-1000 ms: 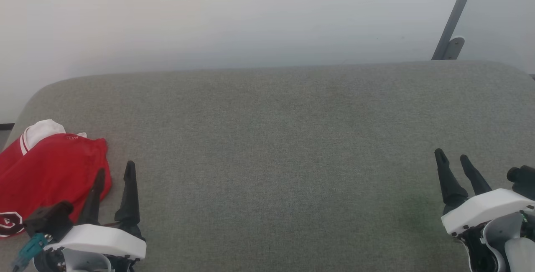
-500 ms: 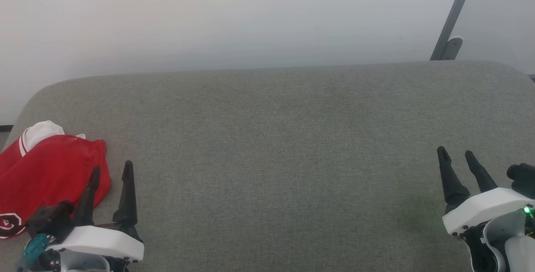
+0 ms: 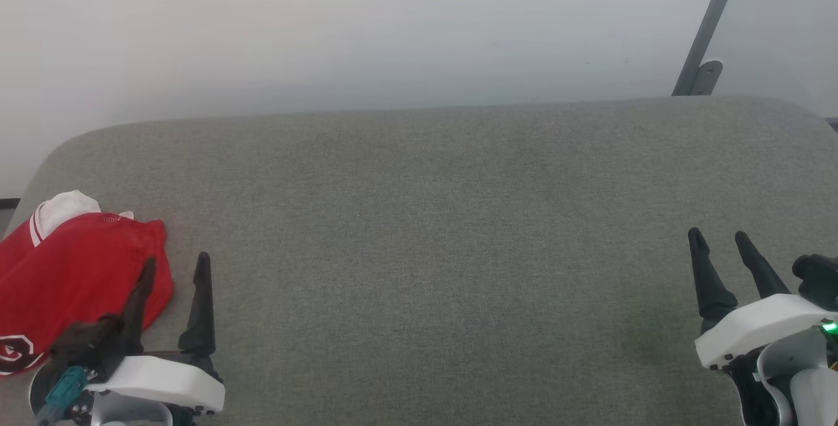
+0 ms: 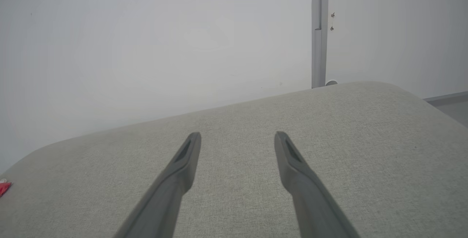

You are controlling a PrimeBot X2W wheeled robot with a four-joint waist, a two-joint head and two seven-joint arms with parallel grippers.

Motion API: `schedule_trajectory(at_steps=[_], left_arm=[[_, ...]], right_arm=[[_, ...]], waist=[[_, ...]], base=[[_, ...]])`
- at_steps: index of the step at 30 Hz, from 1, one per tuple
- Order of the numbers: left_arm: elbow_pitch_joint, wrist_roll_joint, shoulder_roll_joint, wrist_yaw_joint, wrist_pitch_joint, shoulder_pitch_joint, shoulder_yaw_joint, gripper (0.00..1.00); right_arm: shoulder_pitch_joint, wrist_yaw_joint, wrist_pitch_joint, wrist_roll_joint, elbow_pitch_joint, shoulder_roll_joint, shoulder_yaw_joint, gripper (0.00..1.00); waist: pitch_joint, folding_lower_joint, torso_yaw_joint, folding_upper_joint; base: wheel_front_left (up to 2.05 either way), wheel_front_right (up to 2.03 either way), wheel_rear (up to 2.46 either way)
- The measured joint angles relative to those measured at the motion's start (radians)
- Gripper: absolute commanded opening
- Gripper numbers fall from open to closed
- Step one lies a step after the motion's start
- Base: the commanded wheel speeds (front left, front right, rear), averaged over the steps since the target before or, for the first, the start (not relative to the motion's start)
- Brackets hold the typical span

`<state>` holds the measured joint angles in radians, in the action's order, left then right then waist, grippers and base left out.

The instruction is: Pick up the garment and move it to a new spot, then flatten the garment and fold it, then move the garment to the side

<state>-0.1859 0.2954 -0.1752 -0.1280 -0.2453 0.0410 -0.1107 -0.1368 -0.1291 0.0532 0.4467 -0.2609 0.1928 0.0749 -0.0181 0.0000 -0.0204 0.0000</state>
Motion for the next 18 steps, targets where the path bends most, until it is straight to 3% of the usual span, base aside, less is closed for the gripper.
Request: schedule_trajectory(at_steps=[18], left_arm=[[-0.008,-0.047,-0.010,0.000,-0.016,0.000,0.007,1.00]], right_arm=[[0.000,0.000,0.016,-0.051,-0.003,0.002,0.004,1.00]], waist=[[-0.005,0.0000,-0.002,0.0000]], base=[[0.00,0.00,0.00]])
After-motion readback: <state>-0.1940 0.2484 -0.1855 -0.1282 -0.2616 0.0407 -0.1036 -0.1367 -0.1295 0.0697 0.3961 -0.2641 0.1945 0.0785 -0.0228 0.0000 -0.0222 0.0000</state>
